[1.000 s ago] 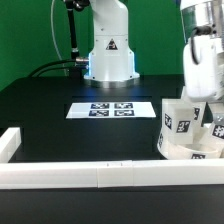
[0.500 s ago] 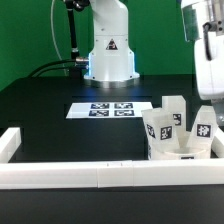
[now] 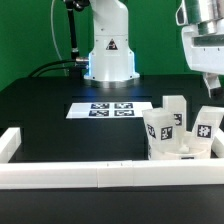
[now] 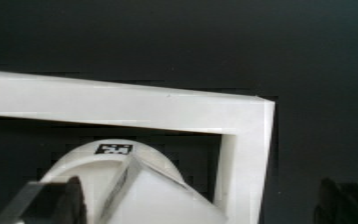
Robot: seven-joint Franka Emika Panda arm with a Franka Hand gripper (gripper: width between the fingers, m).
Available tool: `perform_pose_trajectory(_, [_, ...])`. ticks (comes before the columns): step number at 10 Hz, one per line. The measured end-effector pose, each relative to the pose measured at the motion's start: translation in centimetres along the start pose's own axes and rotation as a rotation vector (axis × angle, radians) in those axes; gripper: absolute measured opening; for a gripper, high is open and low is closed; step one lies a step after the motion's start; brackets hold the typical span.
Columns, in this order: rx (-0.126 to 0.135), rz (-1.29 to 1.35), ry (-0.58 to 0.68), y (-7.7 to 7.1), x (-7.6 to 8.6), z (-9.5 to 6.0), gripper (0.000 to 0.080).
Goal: Assemble stool
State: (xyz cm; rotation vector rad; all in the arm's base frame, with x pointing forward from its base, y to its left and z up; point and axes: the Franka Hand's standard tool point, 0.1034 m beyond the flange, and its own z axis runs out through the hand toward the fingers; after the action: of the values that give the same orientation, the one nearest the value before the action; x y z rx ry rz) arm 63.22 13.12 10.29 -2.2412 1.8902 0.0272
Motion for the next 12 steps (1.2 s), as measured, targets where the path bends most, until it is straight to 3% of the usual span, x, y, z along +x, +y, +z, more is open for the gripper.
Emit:
perform_pose_trajectory(2, [-0.009, -0.179, 0.011, 0.1, 0.2, 0.0, 0.0649])
perform_pose_trajectory(6, [-0.072, -0.896, 0.054, 0.4, 1.1, 0.0, 0.0649])
perform_pose_trajectory(10, [-0.090, -1.126, 0.063, 0.4, 1.5, 0.0, 0.0649])
perform_pose_trajectory(12, [-0.206, -1.618, 0.089, 0.3, 1.1, 0.0, 0.0649])
